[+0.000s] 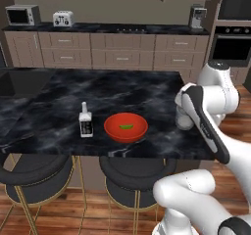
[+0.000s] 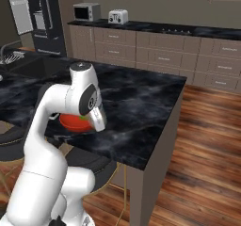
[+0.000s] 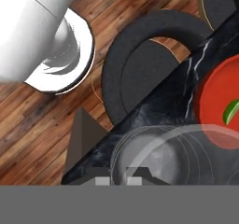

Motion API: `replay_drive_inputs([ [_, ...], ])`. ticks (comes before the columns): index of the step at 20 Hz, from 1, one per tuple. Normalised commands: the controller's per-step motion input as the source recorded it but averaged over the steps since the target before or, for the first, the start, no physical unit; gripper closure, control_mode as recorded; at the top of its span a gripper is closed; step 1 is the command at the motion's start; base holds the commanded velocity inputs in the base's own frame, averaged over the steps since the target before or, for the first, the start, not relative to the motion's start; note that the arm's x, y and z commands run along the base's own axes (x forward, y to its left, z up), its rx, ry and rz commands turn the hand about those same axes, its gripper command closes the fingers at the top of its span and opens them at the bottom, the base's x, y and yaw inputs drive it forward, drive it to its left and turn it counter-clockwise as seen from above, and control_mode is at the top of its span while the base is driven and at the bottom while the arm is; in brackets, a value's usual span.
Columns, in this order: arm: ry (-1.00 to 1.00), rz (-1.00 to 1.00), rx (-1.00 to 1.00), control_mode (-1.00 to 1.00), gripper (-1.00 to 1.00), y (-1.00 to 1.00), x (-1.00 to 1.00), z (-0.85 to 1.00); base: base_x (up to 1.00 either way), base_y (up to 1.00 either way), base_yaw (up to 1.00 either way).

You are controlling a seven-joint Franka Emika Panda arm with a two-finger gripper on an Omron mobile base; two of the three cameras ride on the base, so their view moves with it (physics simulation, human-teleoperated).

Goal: There is a bowl on the dining counter. Grab a lemon wedge from the fridge and place it in the bowl. Then get the liquor bottle and glass cup from the cabinet and place them next to the bowl.

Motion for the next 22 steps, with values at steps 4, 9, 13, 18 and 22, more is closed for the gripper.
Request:
replay_drive_inputs([
  [4, 0.08, 0.0, 0.0, -1.0, 1.0, -0.01, 0.6, -0.28, 0.0, 0.0, 0.0],
  [9, 0.07, 0.0, 0.0, -1.0, 1.0, 0.0, 0.53, -0.3, 0.0, 0.0, 0.0],
  [13, 0.06, 0.0, 0.0, -1.0, 1.0, -0.05, 0.5, -0.29, 0.0, 0.0, 0.0],
  [18, 0.02, 0.0, 0.0, -1.0, 1.0, -0.04, 0.3, -0.36, 0.0, 0.0, 0.0],
  [22, 0.01, 0.0, 0.0, -1.0, 1.0, -0.02, 0.29, -0.39, 0.0, 0.0, 0.0],
])
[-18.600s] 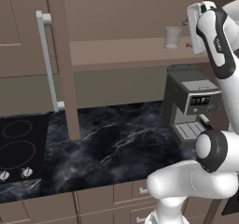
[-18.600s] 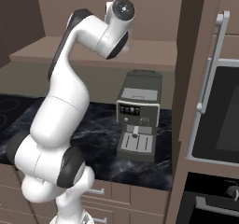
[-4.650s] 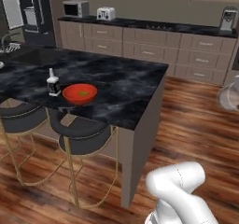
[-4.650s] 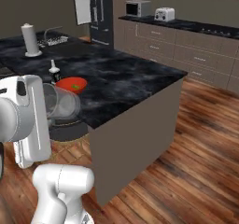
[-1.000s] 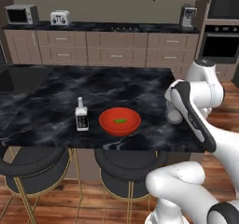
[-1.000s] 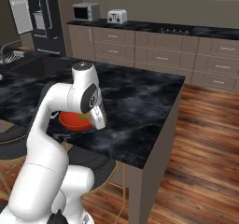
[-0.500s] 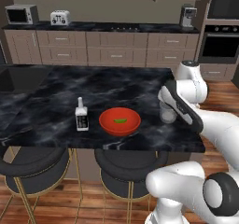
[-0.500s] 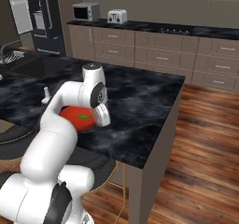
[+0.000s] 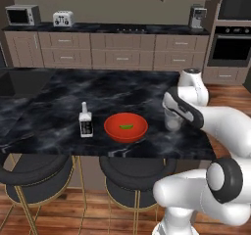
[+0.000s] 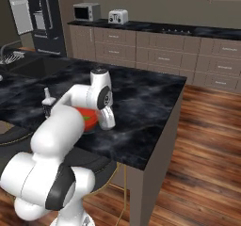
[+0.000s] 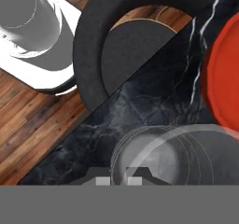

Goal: There is a bowl on the dining counter. Grab a lemon wedge from the fridge and place it in the bowl. Then get the liquor bottle and glass cup from the cabinet and place them next to the bowl.

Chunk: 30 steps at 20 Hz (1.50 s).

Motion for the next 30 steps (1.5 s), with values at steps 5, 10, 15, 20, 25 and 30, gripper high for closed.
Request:
replay_drive_inputs([
  [5, 0.0, 0.0, 0.0, -1.0, 1.0, -0.03, 0.28, -0.38, 0.0, 0.0, 0.0],
  [10, 0.0, 0.0, 0.0, -1.0, 1.0, -0.03, 0.3, -0.36, 0.0, 0.0, 0.0],
  [15, 0.01, 0.0, 0.0, -1.0, 1.0, -0.11, 0.32, -0.31, 0.0, 0.0, 0.0],
  [20, 0.0, 0.0, 0.0, -1.0, 1.0, -0.12, 0.25, -0.32, 0.0, 0.0, 0.0],
  [25, 0.0, 0.0, 0.0, -1.0, 1.0, -0.05, 0.27, -0.32, 0.0, 0.0, 0.0],
  [30, 0.0, 0.0, 0.0, -1.0, 1.0, -0.01, 0.29, -0.3, 0.0, 0.0, 0.0],
])
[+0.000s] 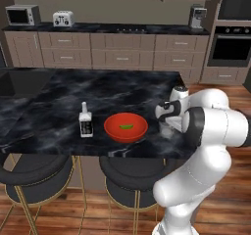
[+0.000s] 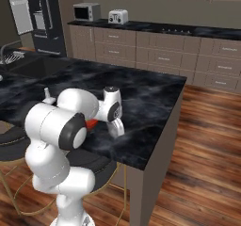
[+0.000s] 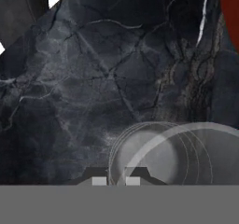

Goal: There is a bowl on the dining counter. Grab a lemon wedge from the fridge and place it in the bowl. Then get the liquor bottle and glass cup from the cabinet and place them next to the bowl.

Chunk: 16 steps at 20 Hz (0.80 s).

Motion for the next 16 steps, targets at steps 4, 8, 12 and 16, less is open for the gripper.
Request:
replay_drive_inputs([
  [4, 0.0, 0.0, 0.0, -1.0, 1.0, -0.03, 0.32, -0.25, 0.0, 0.0, 0.0],
  [8, 0.0, 0.0, 0.0, -1.0, -1.0, 0.0, 0.25, -0.28, 0.0, 0.0, 0.0],
  [12, -0.01, 0.0, 0.0, -1.0, -1.0, -0.01, 0.03, -0.13, 0.0, 0.0, 0.0],
  [16, -0.08, 0.0, 0.0, -1.0, -1.0, 0.0, -0.27, 0.05, 0.0, 0.0, 0.0],
])
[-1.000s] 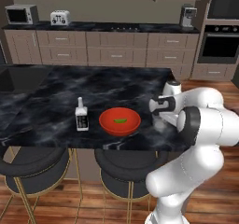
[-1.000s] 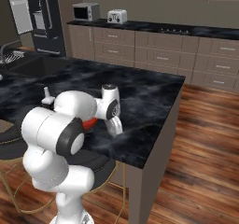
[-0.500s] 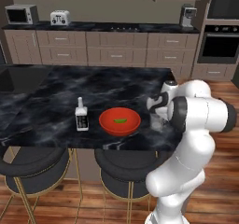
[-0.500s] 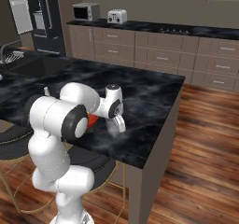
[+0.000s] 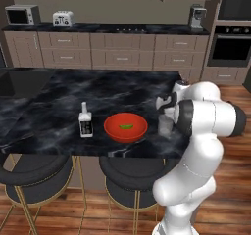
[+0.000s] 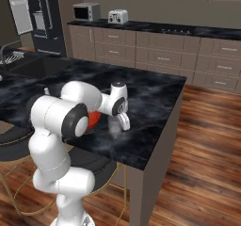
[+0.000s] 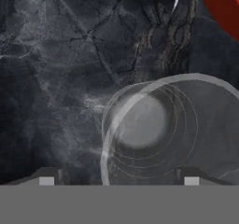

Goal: There is a bowl on the dining counter. Grab a lemon wedge from the fridge and place it in the bowl. Then get the liquor bottle and glass cup from the cabinet and place them next to the bowl.

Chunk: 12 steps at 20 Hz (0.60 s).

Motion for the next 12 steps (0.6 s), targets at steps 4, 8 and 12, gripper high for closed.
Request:
replay_drive_inputs([
  [4, -0.12, 0.0, 0.0, -1.0, -1.0, 0.0, -0.49, 0.36, 0.0, 0.0, 0.0],
  [8, -0.18, -0.01, 0.0, -1.0, -1.0, 0.0, -0.68, 0.6, 0.0, 0.0, 0.0],
  [12, -0.21, -0.04, 0.0, -1.0, -1.0, -0.01, -0.83, 0.67, 0.0, 0.0, 0.0],
])
